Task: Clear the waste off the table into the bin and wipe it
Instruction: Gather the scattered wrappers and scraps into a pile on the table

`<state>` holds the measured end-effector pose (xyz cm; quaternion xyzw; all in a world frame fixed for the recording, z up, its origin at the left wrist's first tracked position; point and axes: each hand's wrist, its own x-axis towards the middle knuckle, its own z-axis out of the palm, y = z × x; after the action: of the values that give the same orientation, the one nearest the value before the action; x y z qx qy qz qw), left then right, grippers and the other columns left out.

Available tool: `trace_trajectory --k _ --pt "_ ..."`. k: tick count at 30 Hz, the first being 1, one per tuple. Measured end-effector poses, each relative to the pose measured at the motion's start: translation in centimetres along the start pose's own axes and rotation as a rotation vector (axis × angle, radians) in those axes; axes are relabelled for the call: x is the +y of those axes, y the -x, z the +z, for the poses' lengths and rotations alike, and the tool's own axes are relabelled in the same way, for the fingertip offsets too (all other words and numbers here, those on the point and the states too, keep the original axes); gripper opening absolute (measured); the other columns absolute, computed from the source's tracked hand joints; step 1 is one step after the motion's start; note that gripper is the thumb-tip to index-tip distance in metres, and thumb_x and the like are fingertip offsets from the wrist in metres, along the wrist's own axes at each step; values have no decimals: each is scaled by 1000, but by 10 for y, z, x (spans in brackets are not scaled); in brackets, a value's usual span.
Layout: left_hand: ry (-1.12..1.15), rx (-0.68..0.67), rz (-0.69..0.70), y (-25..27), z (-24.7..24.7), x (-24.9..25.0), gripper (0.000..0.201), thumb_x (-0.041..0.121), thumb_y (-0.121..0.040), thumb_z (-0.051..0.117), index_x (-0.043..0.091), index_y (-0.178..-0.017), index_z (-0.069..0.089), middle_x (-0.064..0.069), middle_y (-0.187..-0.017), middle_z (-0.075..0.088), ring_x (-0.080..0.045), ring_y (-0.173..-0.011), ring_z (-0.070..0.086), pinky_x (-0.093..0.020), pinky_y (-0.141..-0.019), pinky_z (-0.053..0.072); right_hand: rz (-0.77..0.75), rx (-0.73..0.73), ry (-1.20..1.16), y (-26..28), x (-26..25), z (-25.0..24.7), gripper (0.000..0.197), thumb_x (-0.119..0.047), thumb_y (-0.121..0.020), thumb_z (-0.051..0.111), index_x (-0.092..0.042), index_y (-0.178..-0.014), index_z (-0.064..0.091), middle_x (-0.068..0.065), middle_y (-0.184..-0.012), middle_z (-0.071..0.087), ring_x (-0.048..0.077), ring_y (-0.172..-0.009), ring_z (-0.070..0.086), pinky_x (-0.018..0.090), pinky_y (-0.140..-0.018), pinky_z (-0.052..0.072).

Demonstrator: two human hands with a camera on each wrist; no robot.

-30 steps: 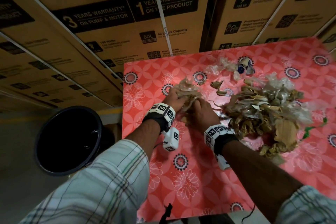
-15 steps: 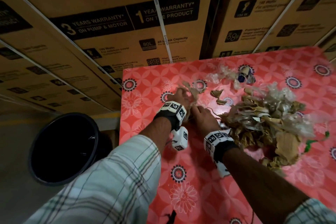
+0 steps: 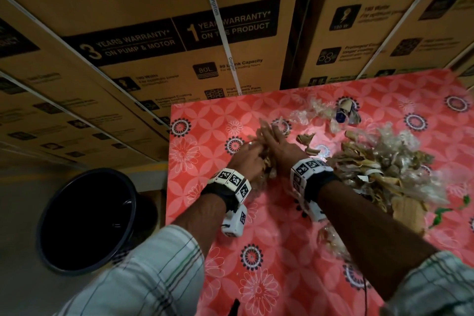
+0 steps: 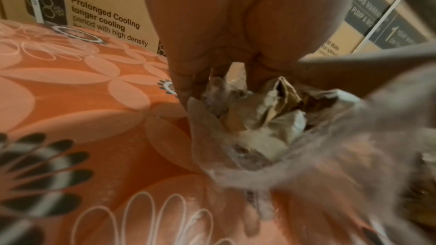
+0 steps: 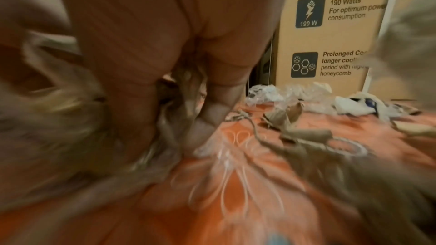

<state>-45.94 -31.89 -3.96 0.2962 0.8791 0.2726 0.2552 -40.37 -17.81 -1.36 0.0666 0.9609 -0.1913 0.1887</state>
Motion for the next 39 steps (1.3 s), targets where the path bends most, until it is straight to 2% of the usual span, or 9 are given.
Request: trace_trajectory --k 4,8,10,16,23,30,33,37,39 --pt "50 -97 -56 4 -8 6 61 34 -83 31 11 -134 53 -11 -142 48 -28 -131 43 -33 -110 32 -69 -46 76 -12 3 -3 99 -24 -71 78 -21 -149 18 17 -149 25 40 -107 58 40 -84 47" --pt "134 -117 -36 22 -4 -8 85 47 -77 59 21 -148 19 -11 -137 52 -27 -119 56 -37 -101 46 -72 -15 94 -13 3 5 92 -29 -78 70 -27 -150 14 14 -126 45 38 -96 61 40 -76 47" --pt "192 -134 -45 30 -2 -13 93 40 -77 68 25 -147 9 -11 -129 58 -27 -110 63 -37 -95 52 -61 4 57 -8 4 9 90 -30 -80 68 -29 -150 12 13 -123 47 37 -96 60 38 -76 46" --pt "219 113 -29 49 13 -7 72 -2 -83 56 15 -150 35 -12 -148 43 -25 -136 42 -28 -112 33 35 32 -29 11 0 20 73 -25 -88 58 -26 -150 19 17 -119 49 38 -105 57 40 -87 44" --pt "609 179 -66 72 7 7 58 -4 -82 57 27 -131 59 1 -131 61 -16 -119 58 -36 -104 46 89 271 -283 55 -22 29 68 -23 -80 67 -22 -143 39 17 -107 57 36 -97 58 34 -81 43" --pt "645 205 96 86 -15 31 54 -13 -79 60 23 -120 61 6 -114 64 -7 -105 60 -21 -95 50 95 466 -232 105 -30 -1 53 -15 -78 66 -15 -130 55 18 -102 63 38 -93 61 38 -78 47" --pt "629 185 166 88 -22 52 54 -11 -79 63 24 -120 62 7 -116 62 -10 -109 60 -16 -90 49 87 508 -269 127 -25 -18 57 -9 -77 66 -12 -133 52 22 -107 61 40 -91 62 49 -76 52" --pt "626 149 235 84 -23 85 56 -10 -83 61 26 -126 60 2 -132 57 -11 -115 57 -10 -80 50 101 573 -226 149 -5 -40 63 -6 -73 70 -11 -134 51 23 -107 61 39 -96 61 41 -82 49" --pt "633 135 246 79 -18 106 54 -7 -85 60 25 -129 58 2 -133 55 -14 -113 58 -18 -78 54 126 576 -212 160 10 -50 66 -4 -74 68 -9 -136 48 23 -113 59 39 -103 57 38 -86 44"
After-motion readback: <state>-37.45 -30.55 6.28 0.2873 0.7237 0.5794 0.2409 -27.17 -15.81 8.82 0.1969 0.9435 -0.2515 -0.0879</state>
